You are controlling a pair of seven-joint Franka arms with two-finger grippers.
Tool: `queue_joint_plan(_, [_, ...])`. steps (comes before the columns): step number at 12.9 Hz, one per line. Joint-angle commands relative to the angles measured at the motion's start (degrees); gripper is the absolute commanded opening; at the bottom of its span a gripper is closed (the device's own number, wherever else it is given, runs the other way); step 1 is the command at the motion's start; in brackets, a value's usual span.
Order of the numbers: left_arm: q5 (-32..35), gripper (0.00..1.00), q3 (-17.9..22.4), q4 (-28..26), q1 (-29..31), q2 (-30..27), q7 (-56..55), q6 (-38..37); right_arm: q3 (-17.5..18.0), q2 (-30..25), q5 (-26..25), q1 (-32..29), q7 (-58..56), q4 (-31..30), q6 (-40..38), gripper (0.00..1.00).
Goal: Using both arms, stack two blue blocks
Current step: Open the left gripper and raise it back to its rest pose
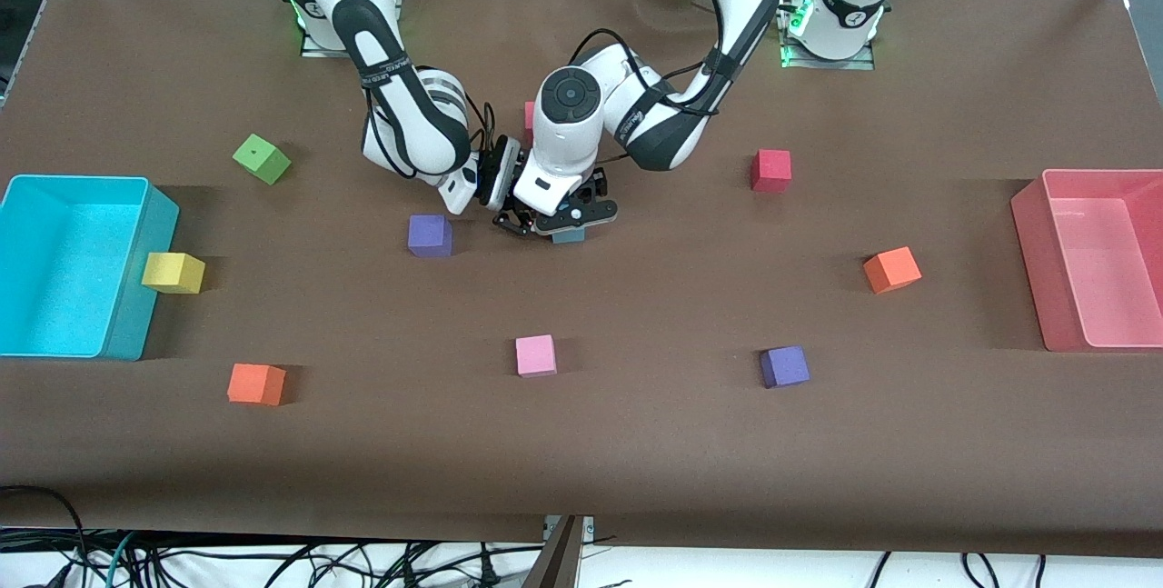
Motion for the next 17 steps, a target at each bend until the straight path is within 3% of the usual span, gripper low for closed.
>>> queue_joint_plan(1, [-0.37,1.0,0.17,-0.96,1.97,-4.73,0.71,-1.77,0.11,0.04,1.45,0.1,-1.32,0.3,-0.09,1.0])
queue_joint_plan(5, [-0.98,1.0,-1.5,-3.52,10.41,-14.58,3.59,-11.32,0.03,-0.23,1.37,0.1,-1.49,-0.05,-0.09,1.0])
queue_joint_plan(10, [-0.38,1.0,-1.24,-3.7,22.79,-25.12,24.74,-32.42,-0.15,-0.49,0.75,-0.16,-1.49,-0.49,-0.09,1.0])
queue_joint_plan(14, [3.73,1.0,-0.27,-4.48,32.47,-32.77,45.06,-40.79,-0.24,-2.25,0.58,-0.43,-1.4,-2.51,-0.09,1.0])
queue_joint_plan(17, [6.74,1.0,1.13,-7.73,36.77,-38.23,56.31,-41.15,-0.5,-2.77,0.4,-0.51,-1.58,-3.39,0.0,1.0])
